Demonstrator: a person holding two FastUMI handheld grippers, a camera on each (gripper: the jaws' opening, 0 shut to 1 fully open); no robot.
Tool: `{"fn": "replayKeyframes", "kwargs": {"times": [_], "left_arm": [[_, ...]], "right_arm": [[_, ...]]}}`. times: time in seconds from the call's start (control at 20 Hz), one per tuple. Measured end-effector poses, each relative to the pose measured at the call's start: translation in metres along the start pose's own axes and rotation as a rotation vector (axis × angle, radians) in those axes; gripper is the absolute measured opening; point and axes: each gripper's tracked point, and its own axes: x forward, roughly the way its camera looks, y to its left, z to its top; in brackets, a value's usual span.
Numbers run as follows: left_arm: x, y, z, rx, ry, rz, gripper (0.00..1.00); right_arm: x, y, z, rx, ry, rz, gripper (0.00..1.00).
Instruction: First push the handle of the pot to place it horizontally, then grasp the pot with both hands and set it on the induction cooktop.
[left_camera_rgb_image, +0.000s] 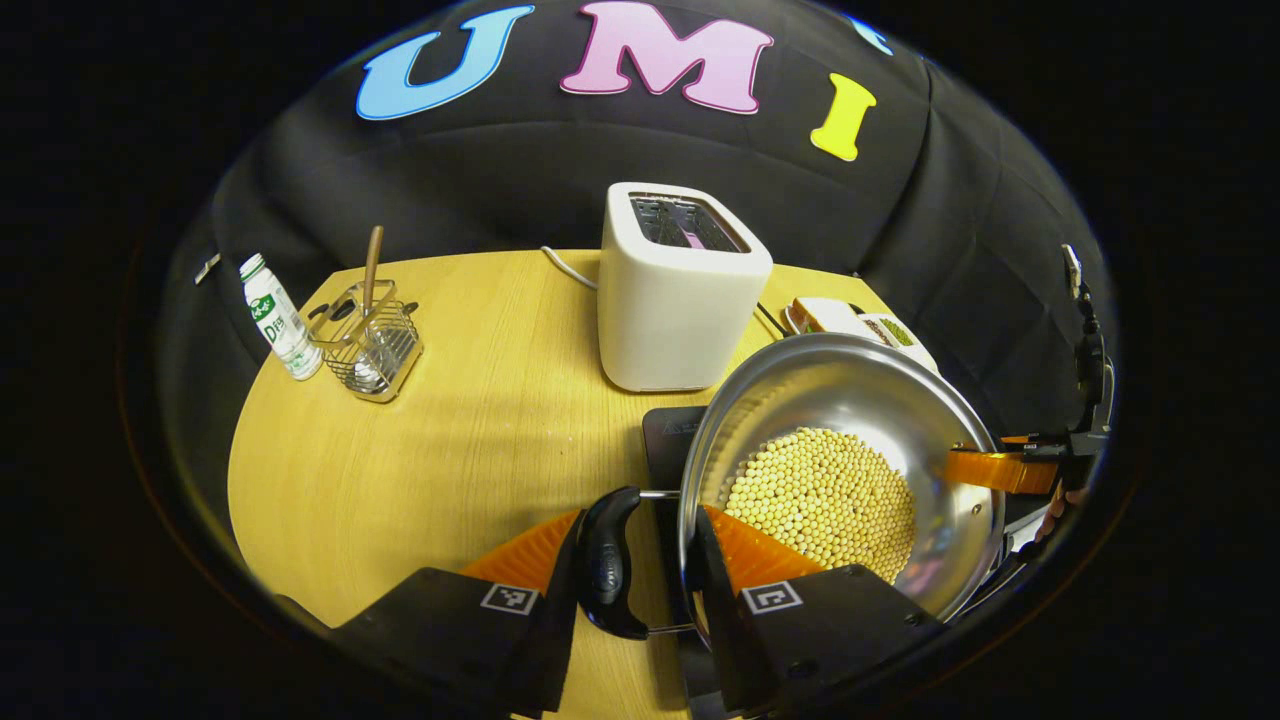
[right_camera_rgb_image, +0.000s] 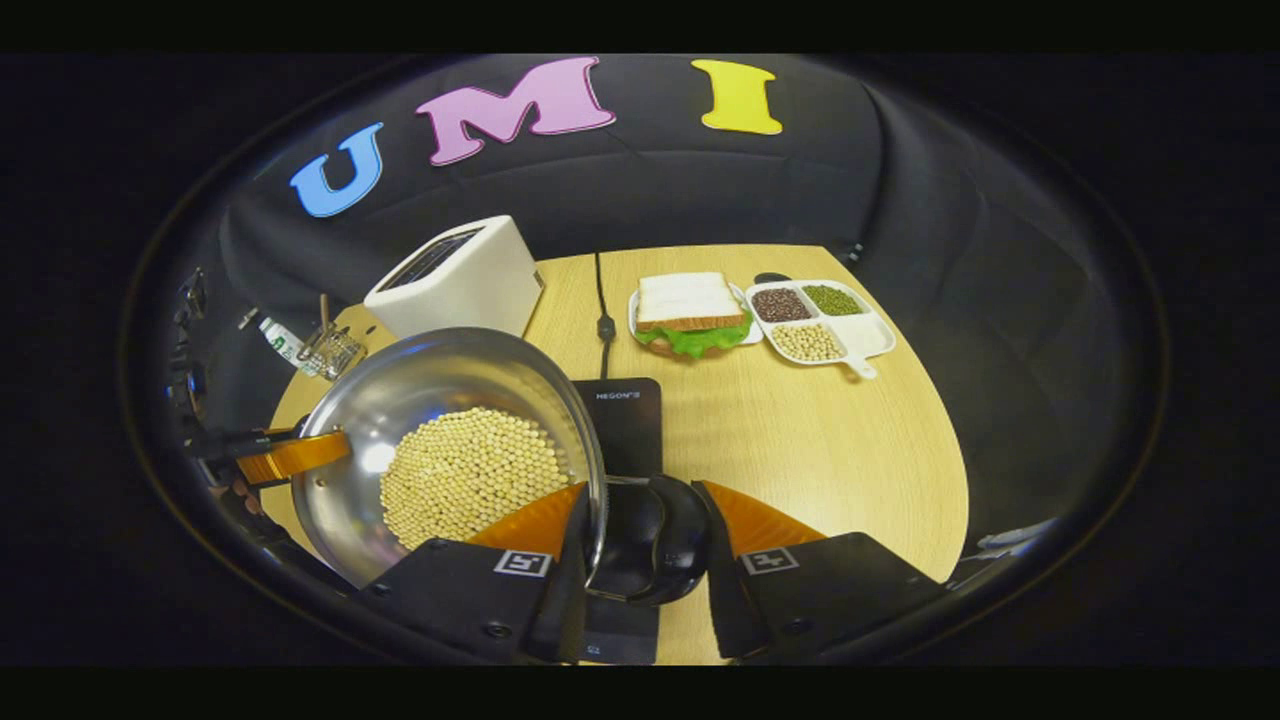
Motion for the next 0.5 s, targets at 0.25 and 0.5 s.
{"fn": "replayKeyframes", "kwargs": {"times": [0.25, 0.5], "left_arm": [[0.0024, -0.0002, 0.0008, 0.021, -0.004, 0.009, 0.59], [0.0004, -0.0004, 0.0026, 0.022, -0.010, 0.012, 0.60]], "right_arm": [[0.0061, -0.0009, -0.0042, 0.015, 0.007, 0.005, 0.54], [0.0106, -0.0009, -0.0026, 0.028, 0.004, 0.017, 0.50]]}}
